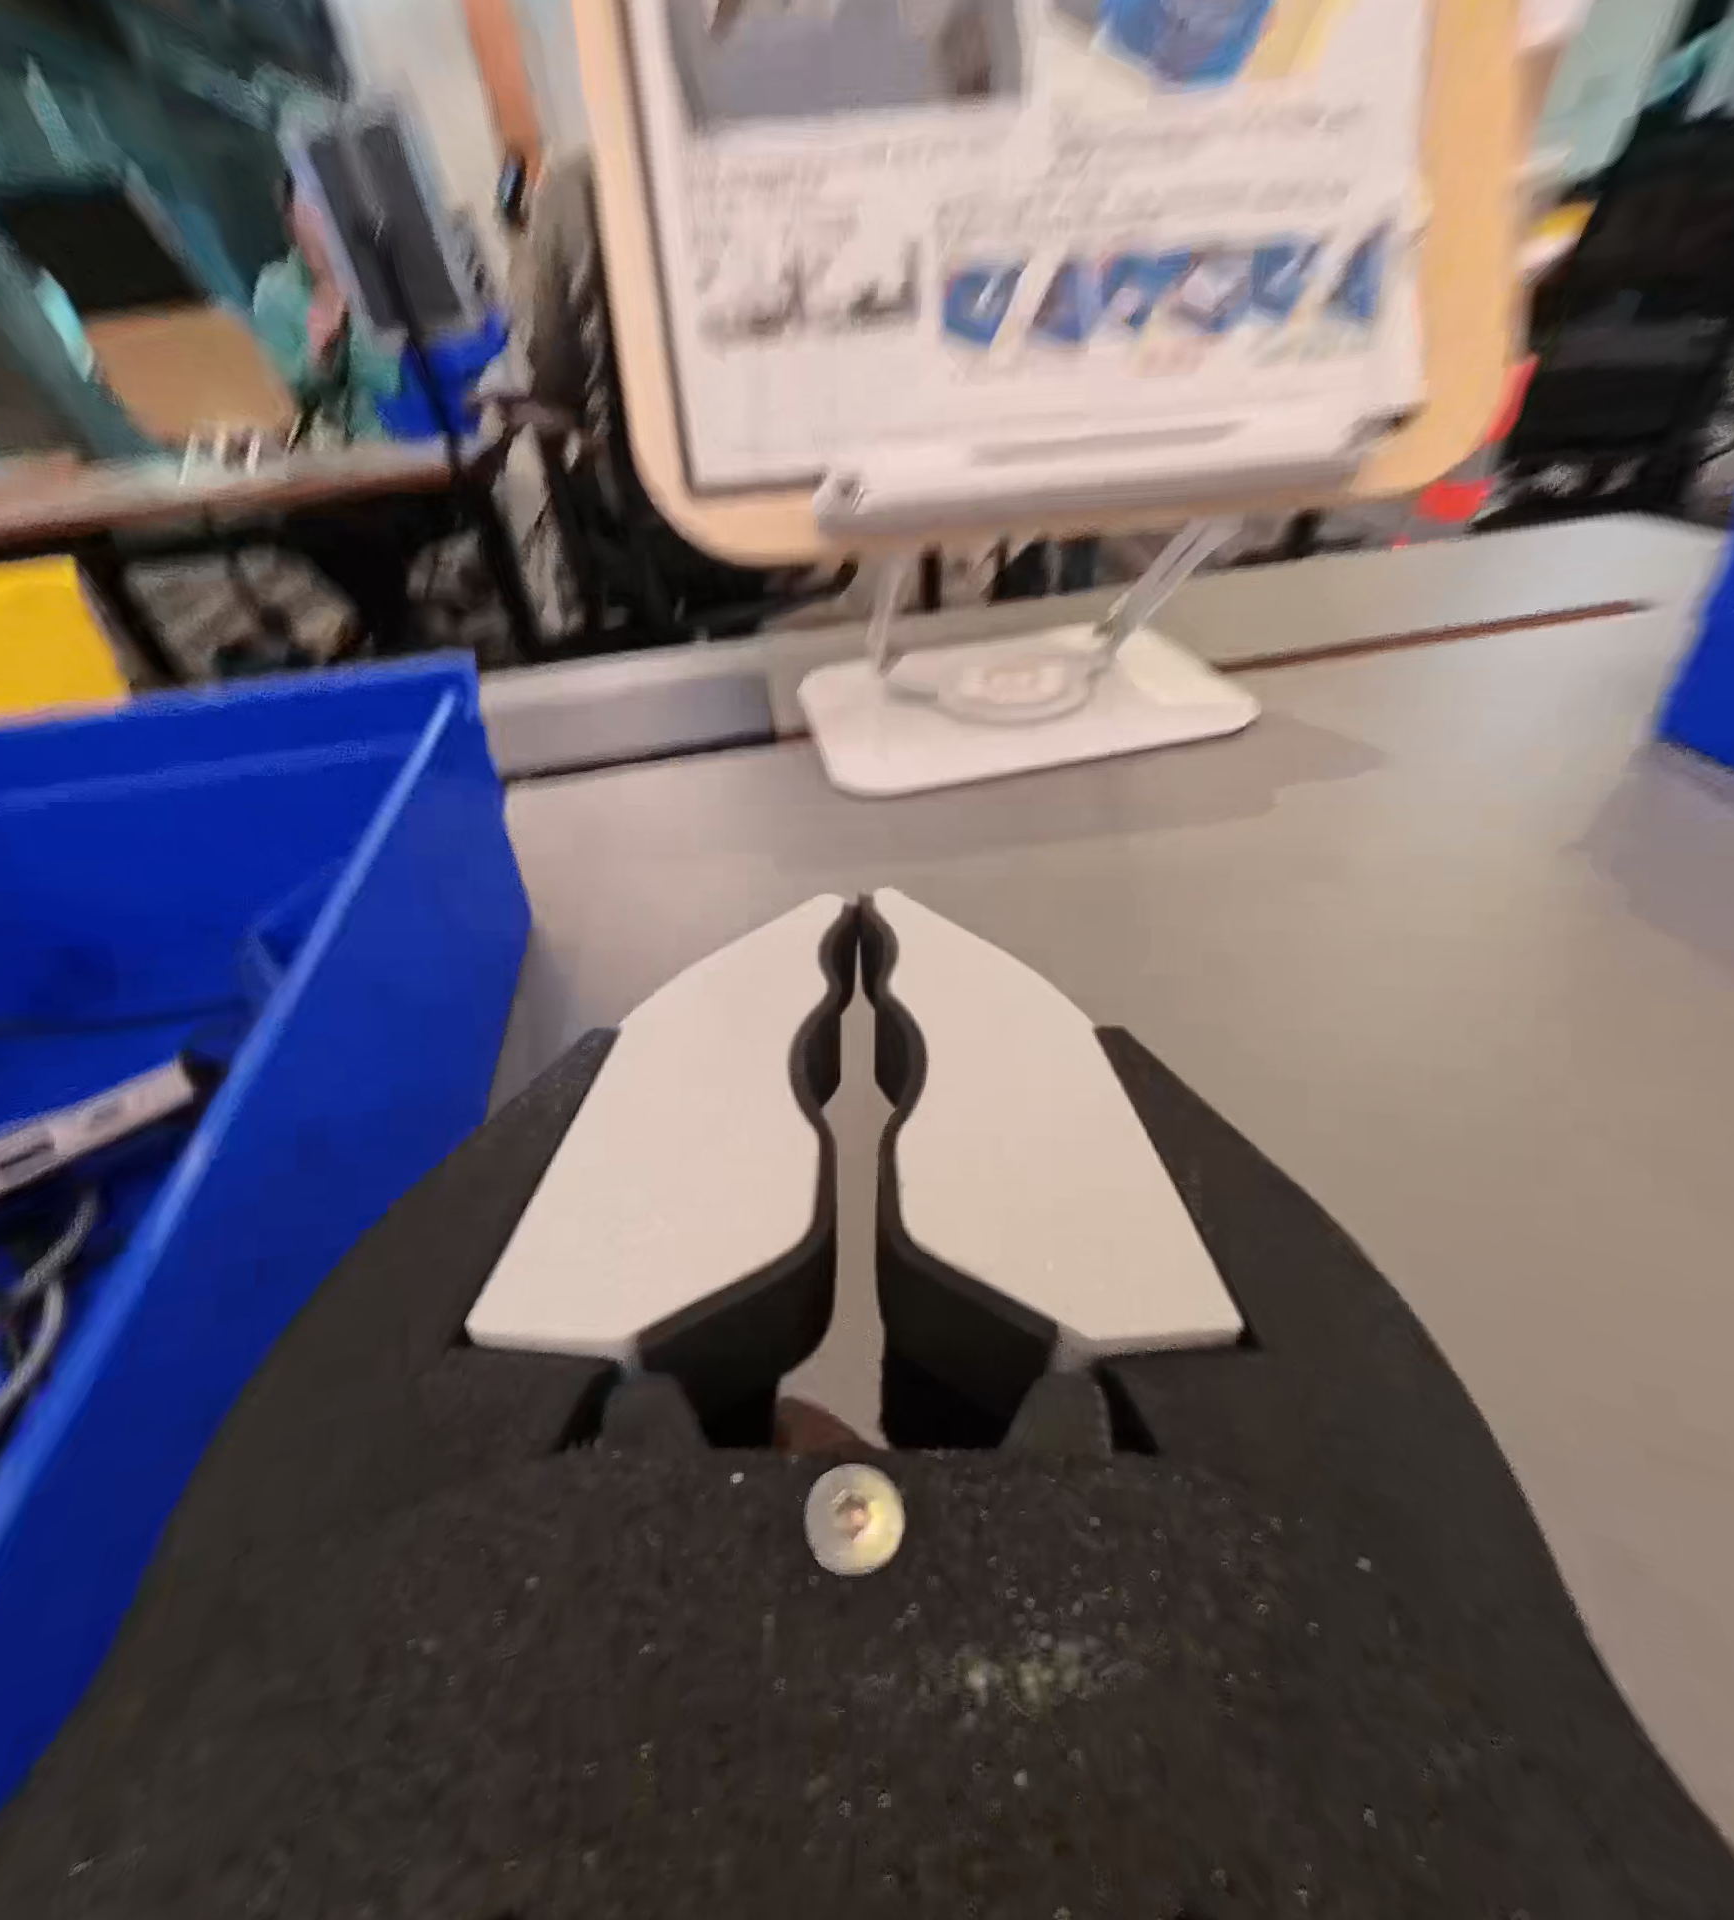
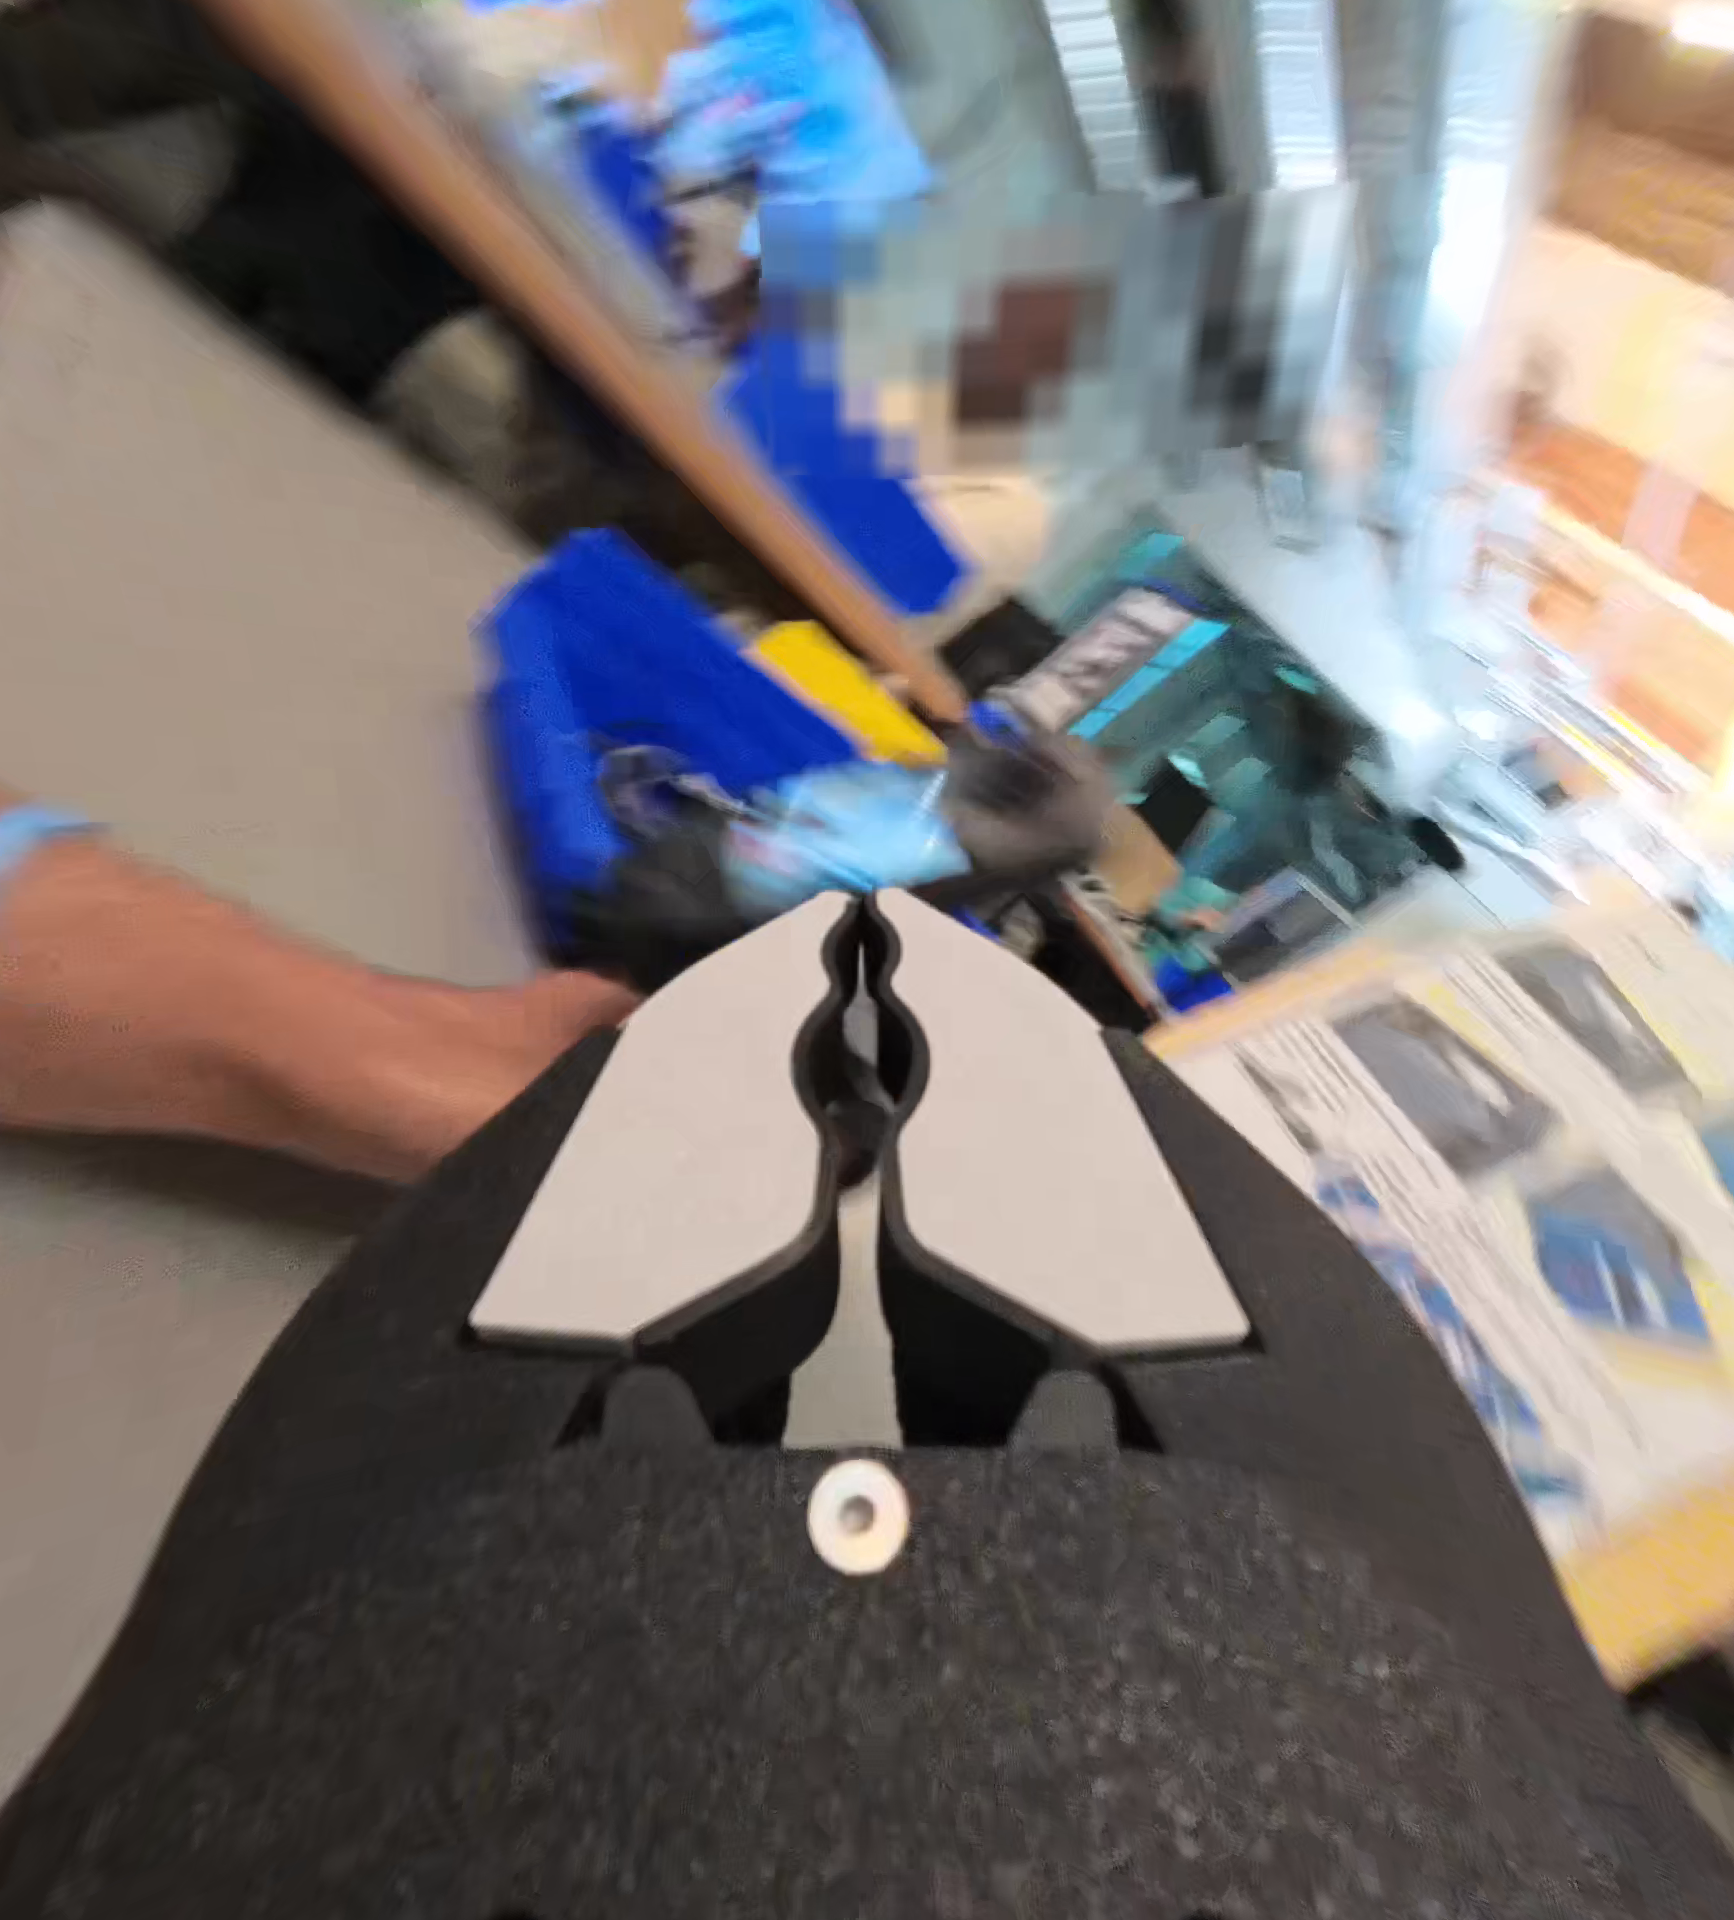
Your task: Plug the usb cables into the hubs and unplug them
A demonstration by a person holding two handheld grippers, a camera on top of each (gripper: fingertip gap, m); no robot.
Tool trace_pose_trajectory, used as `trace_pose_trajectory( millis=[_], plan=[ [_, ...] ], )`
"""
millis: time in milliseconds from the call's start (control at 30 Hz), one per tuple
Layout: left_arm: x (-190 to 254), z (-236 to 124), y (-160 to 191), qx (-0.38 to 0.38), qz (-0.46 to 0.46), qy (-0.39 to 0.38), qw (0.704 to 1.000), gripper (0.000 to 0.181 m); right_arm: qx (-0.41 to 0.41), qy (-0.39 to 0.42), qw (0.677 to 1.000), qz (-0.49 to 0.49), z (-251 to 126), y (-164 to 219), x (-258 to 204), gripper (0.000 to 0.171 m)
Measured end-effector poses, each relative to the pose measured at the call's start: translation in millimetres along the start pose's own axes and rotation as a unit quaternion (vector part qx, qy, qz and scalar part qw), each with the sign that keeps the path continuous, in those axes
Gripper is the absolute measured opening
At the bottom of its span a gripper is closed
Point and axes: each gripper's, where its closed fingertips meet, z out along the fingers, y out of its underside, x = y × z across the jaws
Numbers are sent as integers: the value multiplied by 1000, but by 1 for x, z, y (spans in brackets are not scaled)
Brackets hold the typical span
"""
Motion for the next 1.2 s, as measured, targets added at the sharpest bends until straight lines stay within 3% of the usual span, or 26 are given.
trace_pose_trajectory(
  millis=[100, 167, 233, 300, 367, 433, 600, 1200],
  plan=[
    [57, -60, -40, 92, 60, 121, 987, 0, -25, 153, 965, 210, -31, 85, 102, 0],
    [140, -116, -51, 132, 145, 230, 953, 0, -70, 228, 933, 271, -51, 141, 142, 0],
    [227, -159, -31, 103, 277, 288, 911, 0, -105, 277, 909, 293, -65, 175, 159, 0],
    [289, -184, -9, 92, 419, 279, 859, 0, -119, 303, 893, 312, -73, 190, 162, 0],
    [333, -199, -9, 117, 471, 278, 829, 0, -134, 310, 889, 308, -76, 198, 158, 0],
    [362, -200, -3, 79, 467, 312, 823, 0, -146, 305, 890, 305, -75, 200, 153, 0],
    [381, -177, -4, 28, 493, 302, 815, 0, -147, 303, 897, 288, -75, 196, 153, 0],
    [388, -170, -14, 44, 507, 281, 814, 0, -152, 292, 905, 271, -73, 193, 150, 0]
  ],
)
